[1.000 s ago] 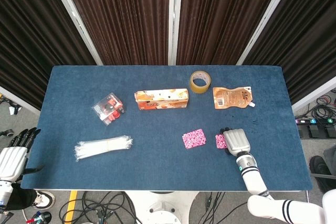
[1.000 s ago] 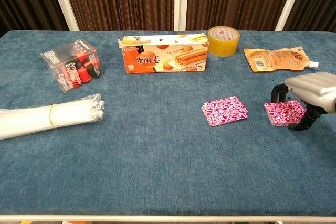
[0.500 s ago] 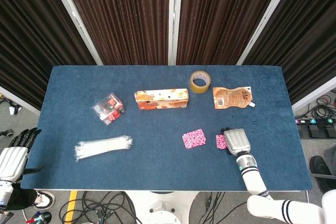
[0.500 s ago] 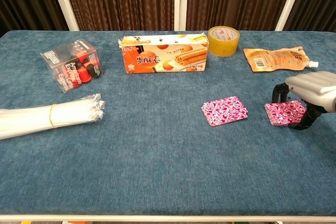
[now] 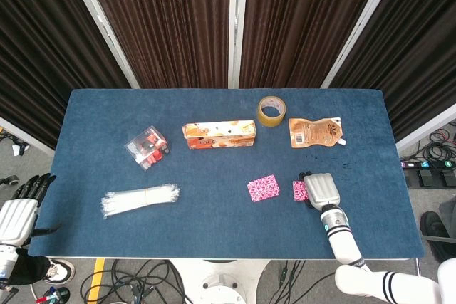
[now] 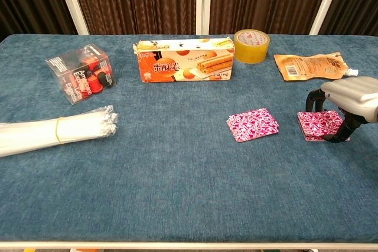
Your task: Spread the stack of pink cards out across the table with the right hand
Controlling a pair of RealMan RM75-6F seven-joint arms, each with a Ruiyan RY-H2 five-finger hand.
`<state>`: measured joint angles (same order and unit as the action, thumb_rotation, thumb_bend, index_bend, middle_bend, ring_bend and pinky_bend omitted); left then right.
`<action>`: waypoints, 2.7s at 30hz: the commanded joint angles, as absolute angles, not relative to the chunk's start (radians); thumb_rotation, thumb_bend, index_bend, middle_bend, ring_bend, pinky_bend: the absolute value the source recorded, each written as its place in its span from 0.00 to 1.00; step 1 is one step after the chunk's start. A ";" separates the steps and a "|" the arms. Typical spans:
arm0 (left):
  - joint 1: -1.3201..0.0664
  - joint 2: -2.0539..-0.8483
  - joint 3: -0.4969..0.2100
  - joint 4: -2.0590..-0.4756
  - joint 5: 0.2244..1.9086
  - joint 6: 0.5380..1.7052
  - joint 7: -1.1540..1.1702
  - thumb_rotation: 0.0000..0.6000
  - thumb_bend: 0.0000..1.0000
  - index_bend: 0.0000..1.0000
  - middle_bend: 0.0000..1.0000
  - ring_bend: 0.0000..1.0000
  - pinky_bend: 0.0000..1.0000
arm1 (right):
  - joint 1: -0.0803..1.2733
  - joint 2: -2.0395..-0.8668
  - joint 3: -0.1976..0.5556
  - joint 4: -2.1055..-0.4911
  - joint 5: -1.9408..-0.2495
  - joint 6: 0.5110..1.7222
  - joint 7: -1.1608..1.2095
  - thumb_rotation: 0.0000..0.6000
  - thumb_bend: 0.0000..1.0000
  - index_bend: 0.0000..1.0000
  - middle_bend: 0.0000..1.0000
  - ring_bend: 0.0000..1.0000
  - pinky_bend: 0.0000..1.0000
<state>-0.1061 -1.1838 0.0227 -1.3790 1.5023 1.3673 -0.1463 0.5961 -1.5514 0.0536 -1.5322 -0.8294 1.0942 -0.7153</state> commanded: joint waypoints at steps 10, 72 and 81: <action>-0.102 -1.180 0.021 -1.383 1.504 1.379 -0.151 1.00 0.00 0.07 0.05 0.00 0.15 | 0.660 -1.570 0.116 -1.474 -0.795 1.050 -0.745 1.00 0.22 0.45 0.41 0.88 0.95; -0.100 -1.183 -0.010 -1.411 1.497 1.423 -0.092 1.00 0.00 0.07 0.05 0.00 0.15 | 0.234 -1.168 -0.071 -1.560 -1.336 1.457 -0.129 1.00 0.18 0.00 0.00 0.00 0.00; -0.107 -1.176 -0.019 -1.430 1.490 1.422 -0.052 1.00 0.00 0.07 0.05 0.00 0.15 | 0.166 -1.218 -0.044 -1.462 -1.341 1.513 -0.162 1.00 0.16 0.00 0.00 0.00 0.00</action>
<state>-0.1071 -1.1760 -0.0191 -1.4304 1.4900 1.4216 -0.0513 0.1762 -1.2079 -0.0484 -1.4739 -1.3343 1.5085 -0.1601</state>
